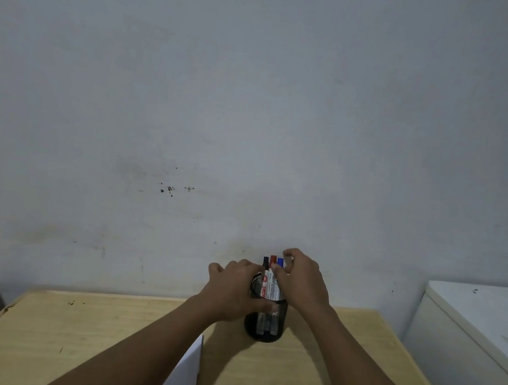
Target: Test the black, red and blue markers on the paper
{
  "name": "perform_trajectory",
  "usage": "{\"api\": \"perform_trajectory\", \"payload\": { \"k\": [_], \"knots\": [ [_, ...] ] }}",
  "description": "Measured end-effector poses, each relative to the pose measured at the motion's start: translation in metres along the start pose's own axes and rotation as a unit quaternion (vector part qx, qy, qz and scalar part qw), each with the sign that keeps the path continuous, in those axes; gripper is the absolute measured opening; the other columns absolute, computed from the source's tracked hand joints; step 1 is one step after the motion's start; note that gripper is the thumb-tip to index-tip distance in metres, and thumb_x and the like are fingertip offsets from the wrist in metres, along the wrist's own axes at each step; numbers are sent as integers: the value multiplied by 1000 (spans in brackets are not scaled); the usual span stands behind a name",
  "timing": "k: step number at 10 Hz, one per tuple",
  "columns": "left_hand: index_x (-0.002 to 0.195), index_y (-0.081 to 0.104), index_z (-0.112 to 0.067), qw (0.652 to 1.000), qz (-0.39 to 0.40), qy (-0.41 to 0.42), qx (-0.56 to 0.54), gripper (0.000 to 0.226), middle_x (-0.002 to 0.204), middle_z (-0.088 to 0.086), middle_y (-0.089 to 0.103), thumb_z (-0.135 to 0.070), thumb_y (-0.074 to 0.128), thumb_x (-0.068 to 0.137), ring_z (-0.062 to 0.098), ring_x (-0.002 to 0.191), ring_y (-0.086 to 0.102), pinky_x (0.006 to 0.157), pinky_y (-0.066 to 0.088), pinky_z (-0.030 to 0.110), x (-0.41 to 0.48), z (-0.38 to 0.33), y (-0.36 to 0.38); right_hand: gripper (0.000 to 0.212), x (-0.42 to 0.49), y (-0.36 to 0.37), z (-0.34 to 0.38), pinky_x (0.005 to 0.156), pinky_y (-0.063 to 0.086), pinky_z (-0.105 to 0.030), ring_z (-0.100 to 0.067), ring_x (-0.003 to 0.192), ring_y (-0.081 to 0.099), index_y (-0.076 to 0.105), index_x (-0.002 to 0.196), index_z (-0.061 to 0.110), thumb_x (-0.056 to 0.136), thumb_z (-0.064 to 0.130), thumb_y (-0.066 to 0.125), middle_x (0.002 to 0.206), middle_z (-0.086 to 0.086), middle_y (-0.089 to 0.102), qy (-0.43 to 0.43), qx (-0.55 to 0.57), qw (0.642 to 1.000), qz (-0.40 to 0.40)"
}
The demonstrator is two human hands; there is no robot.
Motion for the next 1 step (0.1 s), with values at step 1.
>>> {"api": "perform_trajectory", "payload": {
  "k": [1],
  "knots": [
    [143,44,-30,999,-25,-20,-1,80,147,-2,48,-76,55,78,19,132,44,103,24,49,-5,4,-11,47,-5,-7,9,96,51,-46,-25,120,59,52,140,18,98,38,58,129,-5,65,-15,10,999,-30]
  ]
}}
Point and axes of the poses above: each hand's wrist, its own x-axis towards the middle knuckle, its own y-axis out of the palm, z = x × y, the point moved 4 cm from there along x, towards the middle knuckle
